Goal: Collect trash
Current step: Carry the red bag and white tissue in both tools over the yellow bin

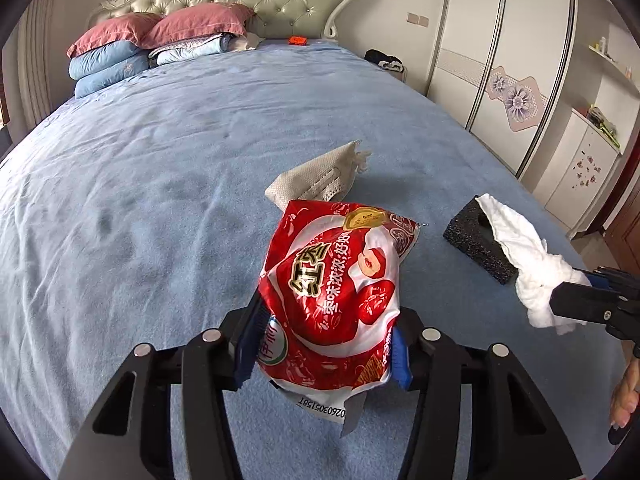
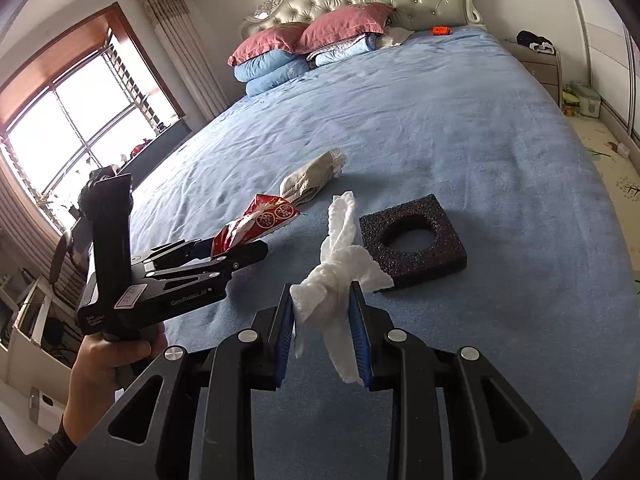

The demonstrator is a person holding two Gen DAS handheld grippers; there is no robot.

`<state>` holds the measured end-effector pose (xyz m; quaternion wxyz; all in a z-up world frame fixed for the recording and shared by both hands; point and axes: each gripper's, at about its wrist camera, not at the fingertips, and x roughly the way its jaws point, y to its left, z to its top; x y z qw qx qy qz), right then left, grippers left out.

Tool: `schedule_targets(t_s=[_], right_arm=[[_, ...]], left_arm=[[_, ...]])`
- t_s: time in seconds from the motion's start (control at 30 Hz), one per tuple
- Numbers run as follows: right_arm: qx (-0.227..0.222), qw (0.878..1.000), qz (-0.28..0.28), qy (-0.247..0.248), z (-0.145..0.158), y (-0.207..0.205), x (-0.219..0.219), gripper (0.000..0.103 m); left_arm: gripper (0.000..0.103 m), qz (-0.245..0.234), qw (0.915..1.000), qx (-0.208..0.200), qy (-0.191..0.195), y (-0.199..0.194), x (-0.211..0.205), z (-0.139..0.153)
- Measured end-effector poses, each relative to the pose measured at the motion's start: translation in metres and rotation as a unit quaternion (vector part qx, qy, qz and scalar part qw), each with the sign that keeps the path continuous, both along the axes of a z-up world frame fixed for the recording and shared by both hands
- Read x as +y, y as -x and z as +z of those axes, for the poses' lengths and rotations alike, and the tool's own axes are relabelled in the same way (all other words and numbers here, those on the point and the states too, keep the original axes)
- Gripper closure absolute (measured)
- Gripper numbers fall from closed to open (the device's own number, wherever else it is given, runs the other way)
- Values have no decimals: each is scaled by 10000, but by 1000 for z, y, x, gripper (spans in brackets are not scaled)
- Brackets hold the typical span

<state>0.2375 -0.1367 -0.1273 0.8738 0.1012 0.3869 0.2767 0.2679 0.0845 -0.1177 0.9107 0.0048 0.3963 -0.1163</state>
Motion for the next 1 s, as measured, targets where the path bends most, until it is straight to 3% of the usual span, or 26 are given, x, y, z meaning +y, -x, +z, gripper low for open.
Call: schedule_targets(t_s=[0.2, 0.33, 0.67, 1.0], right_arm=[[-48, 9999, 134, -35, 2, 18, -7, 77], [-23, 9997, 262, -23, 2, 37, -15, 77], [-87, 9993, 337, -146, 8, 100, -65, 76], [-470, 9989, 78, -30, 23, 161, -139, 76]], left_arm=[[51, -29, 9996, -130, 253, 42, -7, 13], [51, -180, 9990, 32, 405, 66, -19, 13], [51, -272, 9987, 118, 403, 127, -59, 18], [51, -925, 9944, 236, 458, 155, -142, 25]])
